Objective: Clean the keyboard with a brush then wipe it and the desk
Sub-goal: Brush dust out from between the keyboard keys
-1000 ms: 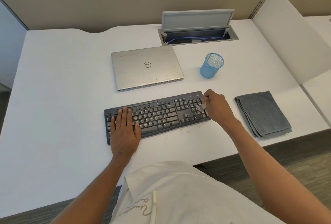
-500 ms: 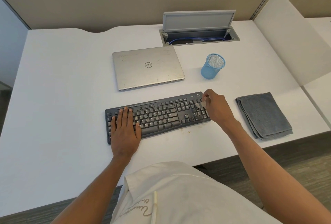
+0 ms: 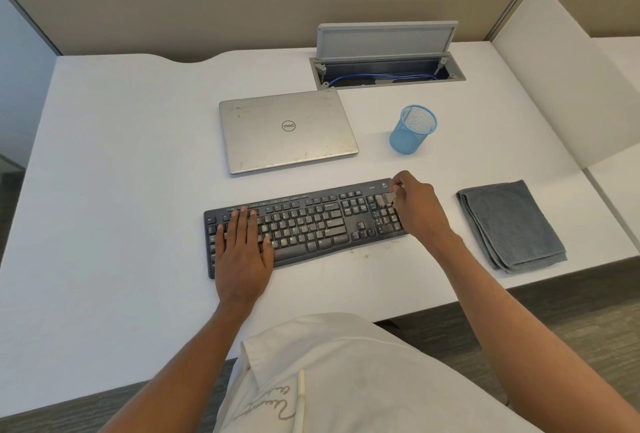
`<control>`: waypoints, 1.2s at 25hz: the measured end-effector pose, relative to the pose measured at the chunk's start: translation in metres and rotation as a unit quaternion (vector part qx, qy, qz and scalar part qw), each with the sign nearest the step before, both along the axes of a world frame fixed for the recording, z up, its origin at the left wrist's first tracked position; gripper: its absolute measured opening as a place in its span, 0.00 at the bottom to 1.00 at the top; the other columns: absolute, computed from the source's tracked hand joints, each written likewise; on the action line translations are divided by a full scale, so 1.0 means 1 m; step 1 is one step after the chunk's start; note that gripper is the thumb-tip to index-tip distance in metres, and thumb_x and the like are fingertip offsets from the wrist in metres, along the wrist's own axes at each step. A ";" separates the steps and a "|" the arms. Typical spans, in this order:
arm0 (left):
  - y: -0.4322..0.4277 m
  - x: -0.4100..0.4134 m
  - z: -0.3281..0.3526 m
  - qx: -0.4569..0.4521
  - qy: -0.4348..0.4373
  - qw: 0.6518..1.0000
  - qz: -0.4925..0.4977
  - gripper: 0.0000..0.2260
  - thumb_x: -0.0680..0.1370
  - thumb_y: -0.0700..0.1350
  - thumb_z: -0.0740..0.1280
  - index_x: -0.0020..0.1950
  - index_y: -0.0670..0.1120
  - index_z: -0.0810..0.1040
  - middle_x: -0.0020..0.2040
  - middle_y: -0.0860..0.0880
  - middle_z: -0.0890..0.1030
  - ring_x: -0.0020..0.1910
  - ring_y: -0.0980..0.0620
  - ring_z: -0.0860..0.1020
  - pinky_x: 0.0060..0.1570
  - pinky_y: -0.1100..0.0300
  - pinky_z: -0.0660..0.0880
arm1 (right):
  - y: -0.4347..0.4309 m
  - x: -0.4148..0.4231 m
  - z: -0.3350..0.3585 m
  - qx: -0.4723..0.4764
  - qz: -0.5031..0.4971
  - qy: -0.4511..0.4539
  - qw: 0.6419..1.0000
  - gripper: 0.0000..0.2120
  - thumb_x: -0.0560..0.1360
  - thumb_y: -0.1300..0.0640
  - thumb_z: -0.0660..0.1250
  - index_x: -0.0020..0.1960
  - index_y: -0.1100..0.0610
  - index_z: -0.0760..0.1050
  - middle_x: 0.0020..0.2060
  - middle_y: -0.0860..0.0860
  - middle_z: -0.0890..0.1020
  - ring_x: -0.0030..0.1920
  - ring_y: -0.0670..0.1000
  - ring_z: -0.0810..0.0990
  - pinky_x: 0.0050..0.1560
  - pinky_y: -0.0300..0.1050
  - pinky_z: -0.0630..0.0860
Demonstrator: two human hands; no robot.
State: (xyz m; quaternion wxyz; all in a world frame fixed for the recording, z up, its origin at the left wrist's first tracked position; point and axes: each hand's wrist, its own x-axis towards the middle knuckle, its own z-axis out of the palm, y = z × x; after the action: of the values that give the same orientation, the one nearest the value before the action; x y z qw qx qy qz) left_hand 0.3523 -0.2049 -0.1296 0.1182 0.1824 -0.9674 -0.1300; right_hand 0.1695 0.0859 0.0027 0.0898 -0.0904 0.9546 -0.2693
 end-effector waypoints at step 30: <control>0.000 0.000 0.000 -0.004 -0.006 1.000 -0.001 0.28 0.86 0.53 0.51 0.83 0.41 0.65 0.83 0.42 0.66 0.84 0.43 0.62 0.84 0.41 0.53 | -0.011 -0.001 0.000 0.050 0.035 0.028 0.998 0.08 0.83 0.63 0.54 0.50 0.58 0.71 0.37 0.58 0.80 0.37 0.63 0.78 0.36 0.57 0.75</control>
State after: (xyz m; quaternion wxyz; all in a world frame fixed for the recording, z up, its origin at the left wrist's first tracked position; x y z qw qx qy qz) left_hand 0.3519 -0.2049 -0.1300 0.1130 0.1820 -0.9687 -0.1254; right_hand 0.1683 0.0745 0.0026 0.0770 -0.1268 0.9652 -0.2154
